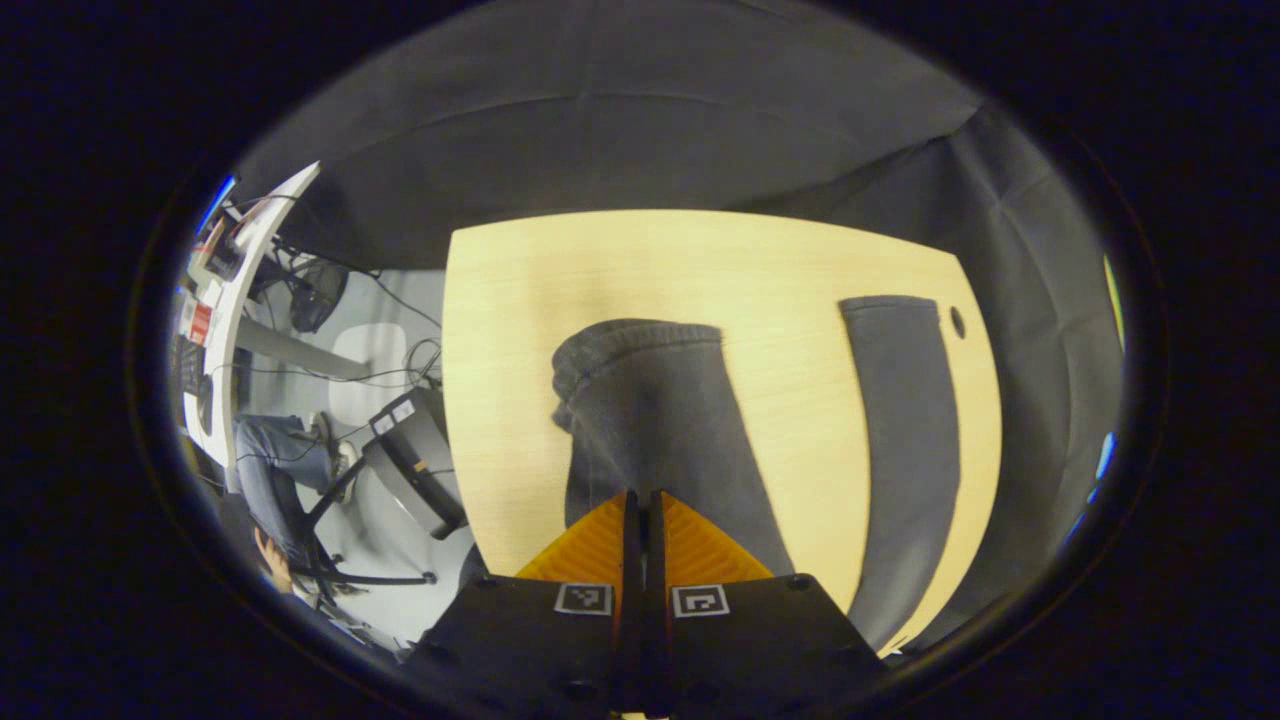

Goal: Grasp the waist and the cuffs of the jeans and fold them to make the two legs overlap; first hold the waist and fold one-third of the jeans toward the cuffs, then hold the cuffs and fold the remaining one-third in the same direction to finish folding.

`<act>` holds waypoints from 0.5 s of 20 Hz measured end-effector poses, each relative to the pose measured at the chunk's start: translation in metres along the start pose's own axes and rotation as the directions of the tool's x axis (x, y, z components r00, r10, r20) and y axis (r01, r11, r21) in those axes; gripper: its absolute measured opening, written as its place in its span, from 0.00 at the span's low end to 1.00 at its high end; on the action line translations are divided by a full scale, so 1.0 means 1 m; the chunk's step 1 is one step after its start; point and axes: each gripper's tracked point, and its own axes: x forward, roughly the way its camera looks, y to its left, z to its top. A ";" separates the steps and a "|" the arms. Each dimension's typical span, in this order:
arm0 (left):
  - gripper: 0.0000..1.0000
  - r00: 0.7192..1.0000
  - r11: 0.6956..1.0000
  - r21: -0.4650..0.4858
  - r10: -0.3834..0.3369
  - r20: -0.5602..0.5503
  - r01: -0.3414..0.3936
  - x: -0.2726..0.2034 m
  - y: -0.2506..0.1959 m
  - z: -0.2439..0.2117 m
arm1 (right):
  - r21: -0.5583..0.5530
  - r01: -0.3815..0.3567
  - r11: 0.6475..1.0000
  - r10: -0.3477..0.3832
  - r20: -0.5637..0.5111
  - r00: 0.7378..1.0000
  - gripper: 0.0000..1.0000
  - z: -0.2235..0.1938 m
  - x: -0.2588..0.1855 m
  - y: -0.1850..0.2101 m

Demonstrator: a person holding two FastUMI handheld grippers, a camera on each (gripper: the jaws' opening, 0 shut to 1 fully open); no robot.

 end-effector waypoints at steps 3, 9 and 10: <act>0.08 0.998 0.998 0.028 -0.055 0.030 0.054 -0.020 -0.047 0.027 | 0.033 -0.124 0.992 0.123 0.016 0.992 0.08 0.013 -0.018 0.051; 0.08 0.991 0.990 0.051 -0.132 0.030 0.130 -0.002 -0.197 0.082 | 0.111 -0.237 0.965 0.238 0.007 0.971 0.08 0.044 0.005 0.140; 0.07 0.994 0.992 0.062 -0.109 0.010 0.108 0.010 -0.219 0.084 | 0.140 -0.234 0.962 0.236 0.000 0.972 0.08 0.049 0.018 0.149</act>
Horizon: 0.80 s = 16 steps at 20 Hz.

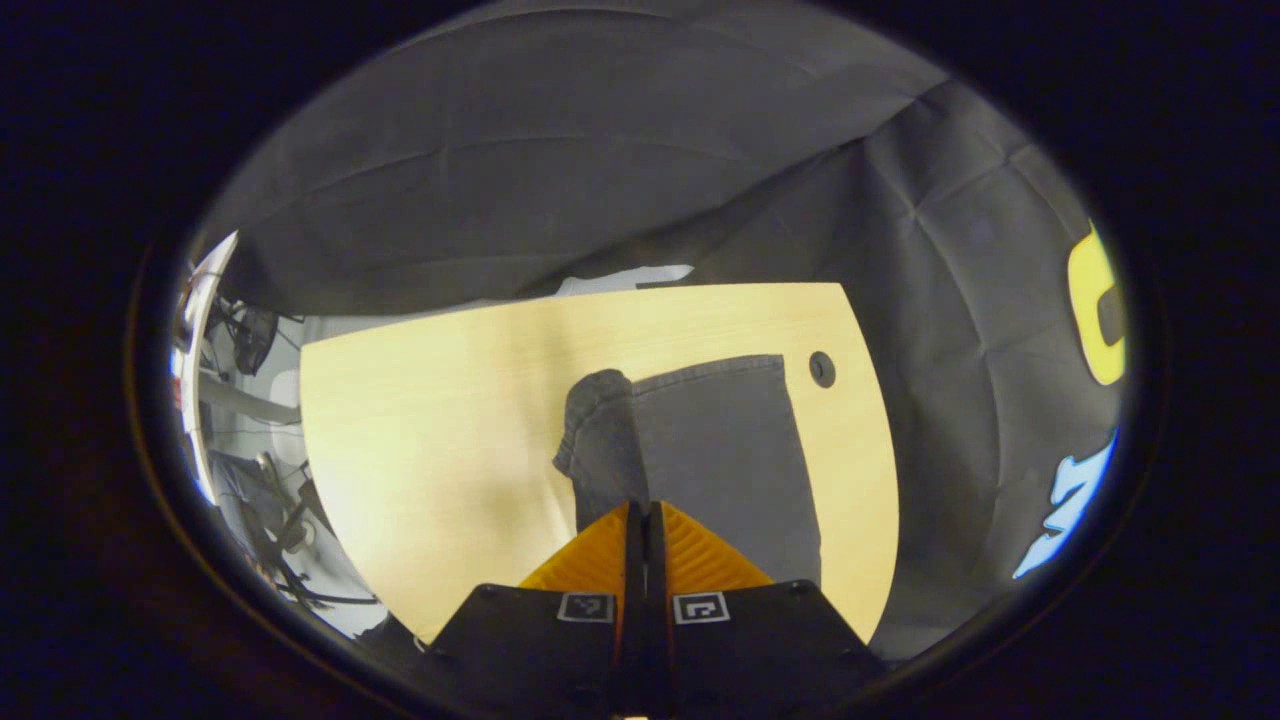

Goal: Grasp the waist and the cuffs of the jeans and fold them to make the two legs overlap; first hold the waist and fold one-third of the jeans toward the cuffs, then hold the cuffs and fold the remaining one-third in the same direction to finish folding.

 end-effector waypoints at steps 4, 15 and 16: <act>0.07 0.992 0.993 0.066 0.105 -0.076 -0.100 0.073 -0.060 0.002 | 0.037 0.069 0.997 -0.069 -0.008 0.998 0.08 0.013 0.060 0.002; 0.96 0.938 0.724 0.606 0.326 0.118 -0.329 0.092 -0.111 0.051 | -0.030 0.013 0.999 -0.011 0.059 0.998 0.72 0.043 0.106 0.006; 0.96 0.946 0.728 0.610 0.298 0.130 -0.313 0.087 -0.121 0.061 | -0.066 0.010 0.998 -0.004 0.091 0.996 0.99 0.054 0.090 0.007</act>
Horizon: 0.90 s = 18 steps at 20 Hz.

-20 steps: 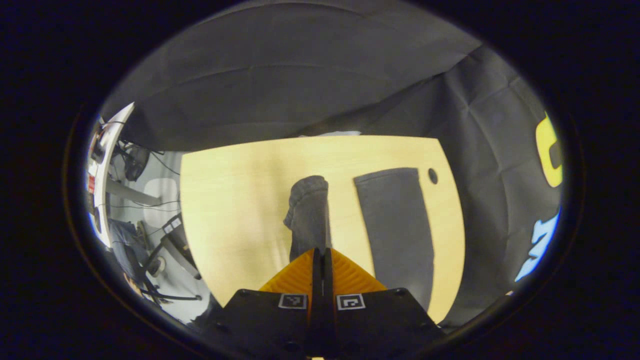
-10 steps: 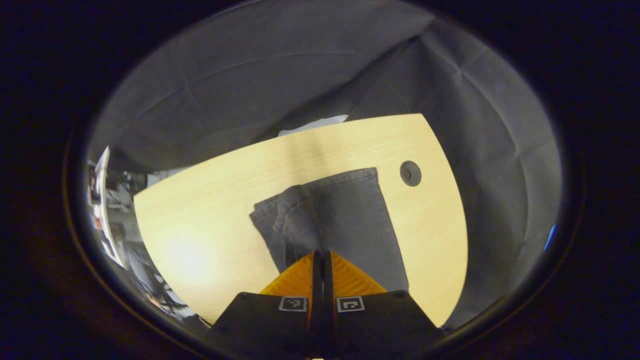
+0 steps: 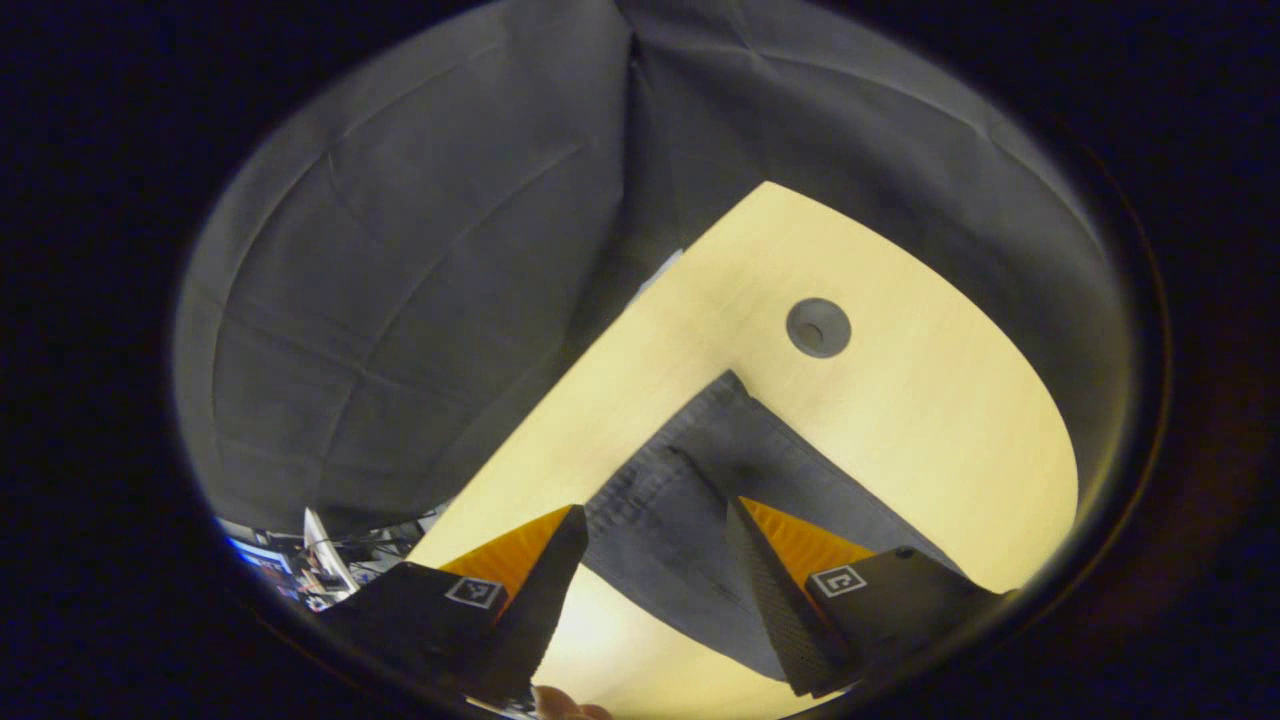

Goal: Grasp the waist and the cuffs of the jeans and fold them to make the two legs overlap; first hold the waist and fold one-third of the jeans toward the cuffs, then hold the cuffs and fold the remaining one-third in the same direction to finish folding.

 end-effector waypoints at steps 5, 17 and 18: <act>0.96 0.973 0.979 -0.099 -0.162 0.165 0.179 -0.019 0.012 0.027 | -0.100 0.063 0.993 -0.056 0.071 0.996 0.95 0.032 -0.058 -0.037; 0.98 0.975 0.972 -0.079 -0.216 0.058 0.220 -0.035 0.063 -0.107 | 0.054 0.268 0.962 -0.270 0.034 0.962 0.95 0.008 -0.061 -0.132; 0.98 0.974 0.971 -0.087 -0.222 0.037 0.224 -0.035 0.061 -0.123 | 0.077 0.251 0.965 -0.253 0.025 0.967 0.95 0.007 -0.051 -0.127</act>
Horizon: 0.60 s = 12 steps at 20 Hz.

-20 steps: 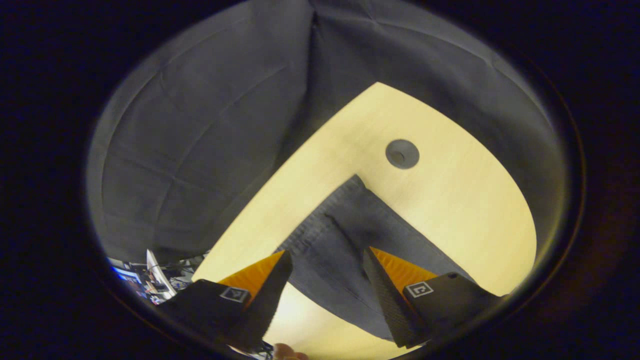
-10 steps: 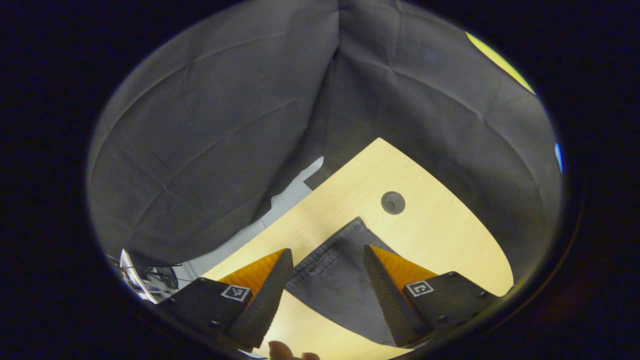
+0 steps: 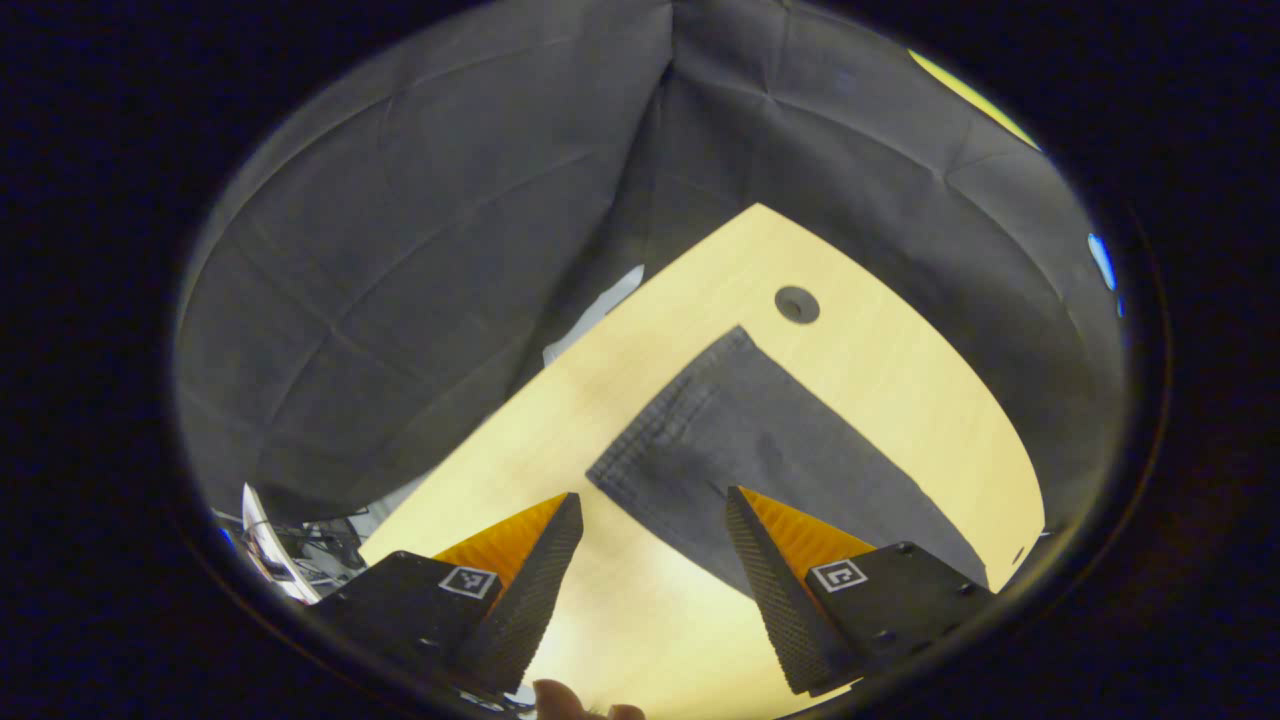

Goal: Grasp the waist and the cuffs of the jeans and fold them to make the two legs overlap; first hold the waist and fold one-third of the jeans toward the cuffs, then hold the cuffs and fold the remaining one-third in the same direction to finish folding.

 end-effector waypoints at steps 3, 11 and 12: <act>0.98 0.999 1.000 -0.014 0.001 -0.037 -0.002 -0.001 0.009 -0.032 | 0.039 -0.031 0.999 0.033 -0.044 0.998 0.96 -0.015 0.025 0.024; 0.98 0.995 0.995 -0.095 -0.020 -0.102 0.010 0.008 0.027 -0.097 | -0.120 -0.019 0.993 0.016 -0.025 1.000 0.31 -0.014 0.021 0.016; 0.99 0.994 0.994 -0.112 -0.028 -0.106 0.016 0.010 0.025 -0.100 | -0.153 -0.036 0.988 0.035 -0.006 0.999 0.27 -0.013 0.013 0.021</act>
